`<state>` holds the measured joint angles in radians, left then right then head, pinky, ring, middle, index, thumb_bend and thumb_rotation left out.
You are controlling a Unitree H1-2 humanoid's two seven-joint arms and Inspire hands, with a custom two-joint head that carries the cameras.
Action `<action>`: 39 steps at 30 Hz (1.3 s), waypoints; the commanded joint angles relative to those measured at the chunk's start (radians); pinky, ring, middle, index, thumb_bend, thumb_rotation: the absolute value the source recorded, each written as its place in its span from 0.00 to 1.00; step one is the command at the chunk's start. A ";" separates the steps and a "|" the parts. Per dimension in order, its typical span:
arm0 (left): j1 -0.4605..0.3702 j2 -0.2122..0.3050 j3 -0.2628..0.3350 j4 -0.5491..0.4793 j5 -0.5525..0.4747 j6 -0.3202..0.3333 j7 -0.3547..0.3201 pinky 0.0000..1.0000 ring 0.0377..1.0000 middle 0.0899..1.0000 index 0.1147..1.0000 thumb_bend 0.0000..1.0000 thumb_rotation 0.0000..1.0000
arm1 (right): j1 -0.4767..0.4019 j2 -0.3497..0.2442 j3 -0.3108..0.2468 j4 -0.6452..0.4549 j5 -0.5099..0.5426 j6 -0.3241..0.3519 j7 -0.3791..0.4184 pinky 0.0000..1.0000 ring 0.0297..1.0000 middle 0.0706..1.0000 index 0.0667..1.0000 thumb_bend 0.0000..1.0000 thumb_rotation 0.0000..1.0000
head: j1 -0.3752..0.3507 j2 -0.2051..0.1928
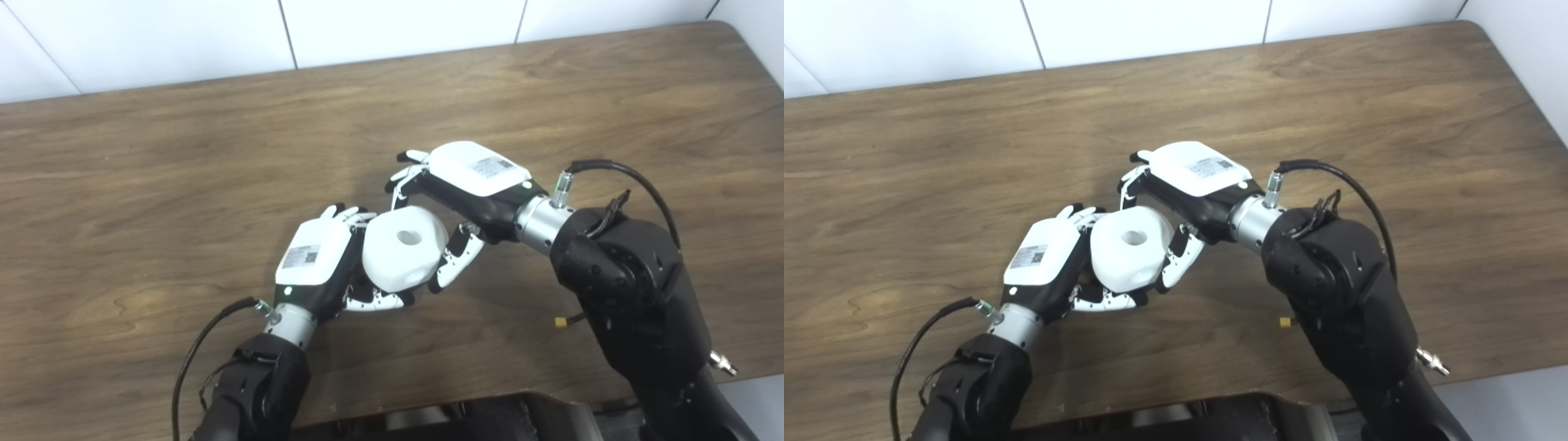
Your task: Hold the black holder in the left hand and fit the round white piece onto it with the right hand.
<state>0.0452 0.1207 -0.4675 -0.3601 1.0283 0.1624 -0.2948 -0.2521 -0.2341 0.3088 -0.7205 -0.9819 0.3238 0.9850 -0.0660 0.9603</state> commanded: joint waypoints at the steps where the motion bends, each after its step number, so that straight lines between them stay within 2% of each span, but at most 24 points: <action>1: -0.013 -0.007 -0.007 -0.030 0.007 -0.011 -0.010 0.96 0.88 0.79 0.42 0.52 0.06 | -0.042 0.002 -0.001 -0.028 0.003 -0.015 0.009 0.89 0.96 0.81 0.45 0.52 0.14 | -0.003 0.002; 13: -0.014 -0.010 -0.009 -0.029 0.017 -0.007 -0.017 0.98 0.89 0.80 0.42 0.52 0.06 | -0.104 -0.014 0.001 -0.046 0.000 -0.037 0.057 0.90 0.96 0.80 0.45 0.52 0.14 | -0.003 0.004; 23: -0.012 -0.018 -0.010 -0.039 0.023 0.000 -0.027 0.97 0.89 0.80 0.42 0.52 0.06 | -0.085 -0.004 0.000 -0.053 -0.002 -0.034 0.074 0.89 0.95 0.80 0.45 0.52 0.14 | 0.005 0.012; 39: -0.011 -0.022 -0.005 -0.040 0.024 -0.006 -0.026 0.97 0.88 0.80 0.42 0.52 0.06 | -0.032 -0.020 -0.006 -0.023 0.006 -0.052 0.037 0.90 0.96 0.80 0.45 0.52 0.14 | 0.007 0.010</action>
<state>0.0439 0.1082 -0.4693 -0.3750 1.0544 0.1716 -0.3268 -0.2738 -0.2457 0.3107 -0.7375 -0.9762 0.2949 1.0411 -0.0583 0.9695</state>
